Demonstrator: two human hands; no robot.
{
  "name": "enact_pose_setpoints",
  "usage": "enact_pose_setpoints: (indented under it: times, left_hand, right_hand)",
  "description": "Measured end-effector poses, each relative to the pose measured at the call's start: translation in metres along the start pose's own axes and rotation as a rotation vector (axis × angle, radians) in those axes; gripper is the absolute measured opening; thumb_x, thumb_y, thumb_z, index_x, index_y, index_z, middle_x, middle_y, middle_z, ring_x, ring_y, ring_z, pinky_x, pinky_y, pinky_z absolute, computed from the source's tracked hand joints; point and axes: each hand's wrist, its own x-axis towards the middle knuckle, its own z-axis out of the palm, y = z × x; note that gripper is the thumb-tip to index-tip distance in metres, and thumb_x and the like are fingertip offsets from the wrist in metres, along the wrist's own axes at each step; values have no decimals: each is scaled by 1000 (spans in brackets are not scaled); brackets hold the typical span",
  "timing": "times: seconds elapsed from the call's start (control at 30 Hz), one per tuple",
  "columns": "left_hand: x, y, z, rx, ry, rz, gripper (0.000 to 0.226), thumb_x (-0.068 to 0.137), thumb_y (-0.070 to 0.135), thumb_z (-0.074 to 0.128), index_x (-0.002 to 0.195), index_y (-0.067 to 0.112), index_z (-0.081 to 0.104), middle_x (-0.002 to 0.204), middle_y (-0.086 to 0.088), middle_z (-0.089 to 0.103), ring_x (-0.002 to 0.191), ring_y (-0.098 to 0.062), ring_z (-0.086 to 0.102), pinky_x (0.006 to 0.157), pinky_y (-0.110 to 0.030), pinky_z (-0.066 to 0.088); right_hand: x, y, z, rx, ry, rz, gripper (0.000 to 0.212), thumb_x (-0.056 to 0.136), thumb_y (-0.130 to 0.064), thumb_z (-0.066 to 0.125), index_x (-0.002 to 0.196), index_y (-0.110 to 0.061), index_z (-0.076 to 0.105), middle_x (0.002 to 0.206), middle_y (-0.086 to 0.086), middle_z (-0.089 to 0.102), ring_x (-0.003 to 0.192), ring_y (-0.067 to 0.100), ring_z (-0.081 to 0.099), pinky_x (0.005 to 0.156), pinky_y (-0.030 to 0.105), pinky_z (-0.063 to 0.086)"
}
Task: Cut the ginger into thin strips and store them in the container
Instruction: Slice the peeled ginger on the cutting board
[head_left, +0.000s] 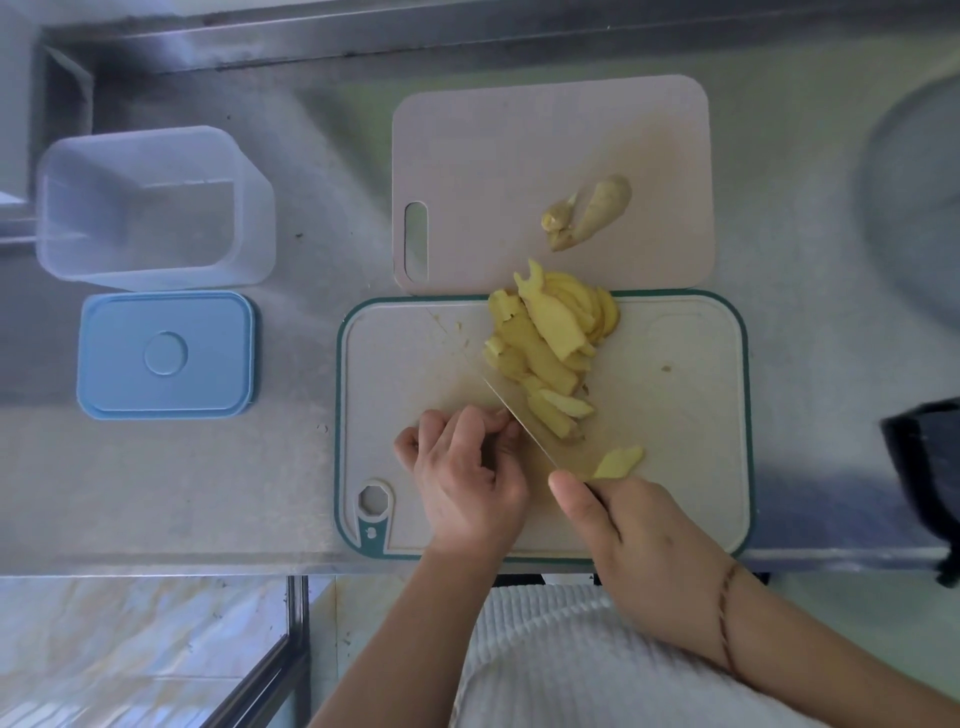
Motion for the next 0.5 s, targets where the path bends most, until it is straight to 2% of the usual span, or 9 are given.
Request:
enact_pose_setpoints:
  times: [0.1,0.27,0.4,0.5]
  left_hand:
    - [-3,-3,1,25,3,0,10,77,13,53,70,14,60,71,13,65,68,-21,53,80,-34,27]
    - [-5,-8,2,40,20,22,8,78,7,62,70,11,62,69,8,65,68,-24,54,79,-35,28]
    - [-6,-7,3,48,20,7,11,72,1,65,68,11,61,68,9,64,67,-23,53,79,-34,28]
    - [-5,-6,4,42,32,8,10,78,10,58,69,12,61,67,11,62,66,-21,52,79,-33,27]
  right_hand:
    - [1,0,1,23,0,2,61,79,-70,21,53,-16,32,41,-4,34,43,10,33,47,22,33]
    - [-21,15,-2,74,-22,61,57,81,-65,26,50,-19,37,42,-6,43,45,8,40,55,26,36]
    - [0,8,4,62,-55,35,58,81,-67,23,53,-17,33,41,-6,34,43,9,32,49,23,31]
    - [31,-7,7,19,-9,-21,66,80,-69,19,54,-12,41,43,-4,39,41,10,39,46,21,32]
